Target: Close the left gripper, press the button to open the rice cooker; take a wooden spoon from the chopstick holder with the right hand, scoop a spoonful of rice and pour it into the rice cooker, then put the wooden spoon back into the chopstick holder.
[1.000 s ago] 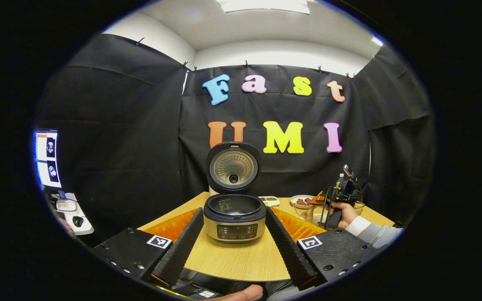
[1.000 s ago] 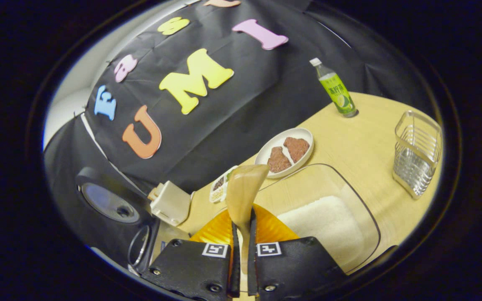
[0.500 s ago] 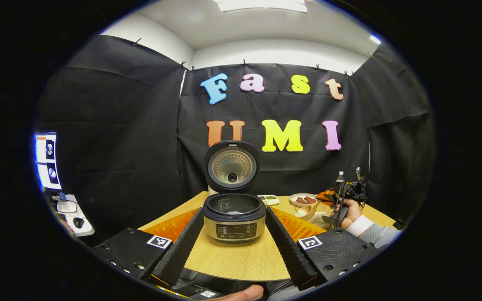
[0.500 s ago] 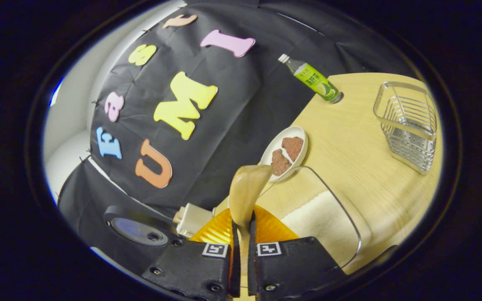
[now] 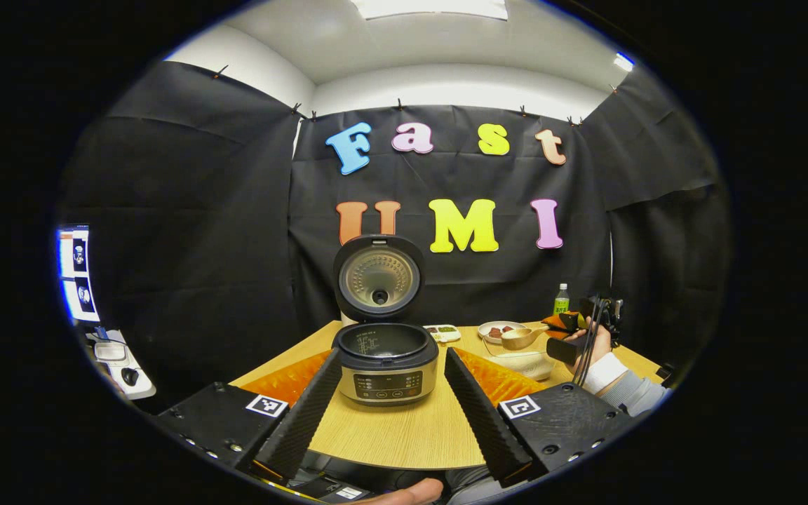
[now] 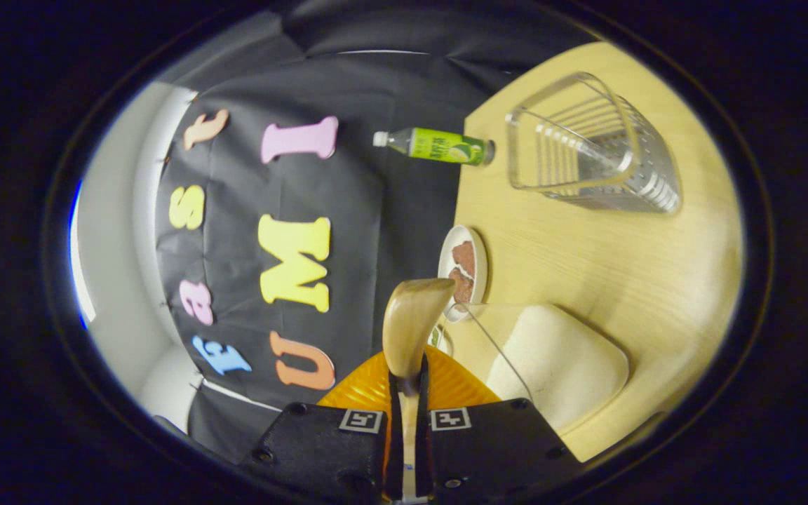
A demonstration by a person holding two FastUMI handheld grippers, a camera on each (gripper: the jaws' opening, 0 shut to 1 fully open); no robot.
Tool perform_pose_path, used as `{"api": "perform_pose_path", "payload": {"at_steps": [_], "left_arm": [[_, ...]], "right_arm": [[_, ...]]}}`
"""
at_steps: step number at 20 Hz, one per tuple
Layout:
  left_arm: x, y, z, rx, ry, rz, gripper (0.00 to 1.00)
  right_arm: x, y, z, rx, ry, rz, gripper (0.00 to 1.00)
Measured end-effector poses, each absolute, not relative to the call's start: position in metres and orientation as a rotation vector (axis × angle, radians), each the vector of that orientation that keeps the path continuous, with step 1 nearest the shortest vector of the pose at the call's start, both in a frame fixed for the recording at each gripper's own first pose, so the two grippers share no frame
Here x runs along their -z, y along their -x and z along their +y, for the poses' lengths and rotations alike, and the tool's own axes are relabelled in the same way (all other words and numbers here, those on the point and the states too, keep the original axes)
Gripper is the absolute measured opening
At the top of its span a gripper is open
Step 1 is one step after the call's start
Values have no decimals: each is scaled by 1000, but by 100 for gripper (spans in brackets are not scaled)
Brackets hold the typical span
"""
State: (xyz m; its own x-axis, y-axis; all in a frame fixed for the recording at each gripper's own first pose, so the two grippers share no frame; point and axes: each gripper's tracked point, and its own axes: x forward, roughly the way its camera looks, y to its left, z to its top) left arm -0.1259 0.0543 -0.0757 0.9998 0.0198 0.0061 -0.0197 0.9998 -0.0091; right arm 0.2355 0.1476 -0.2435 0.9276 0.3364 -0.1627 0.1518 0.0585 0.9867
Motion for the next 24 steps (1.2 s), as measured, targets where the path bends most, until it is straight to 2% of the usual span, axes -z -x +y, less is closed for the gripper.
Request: {"api": "perform_pose_path", "payload": {"at_steps": [4,13,18,24], "left_arm": [[79,125,55,-15,-1,0,95],[77,135,61,5,-35,1,93],[67,146,70,3,-22,-20,94],[59,157,95,-21,0,-33,94]], "right_arm": [[238,-227,152,-176,-1529,380,11],[169,-200,191,-257,-1542,304,11],[128,-188,240,-340,-1520,285,11],[110,-173,323,-394,-1420,351,12]]}}
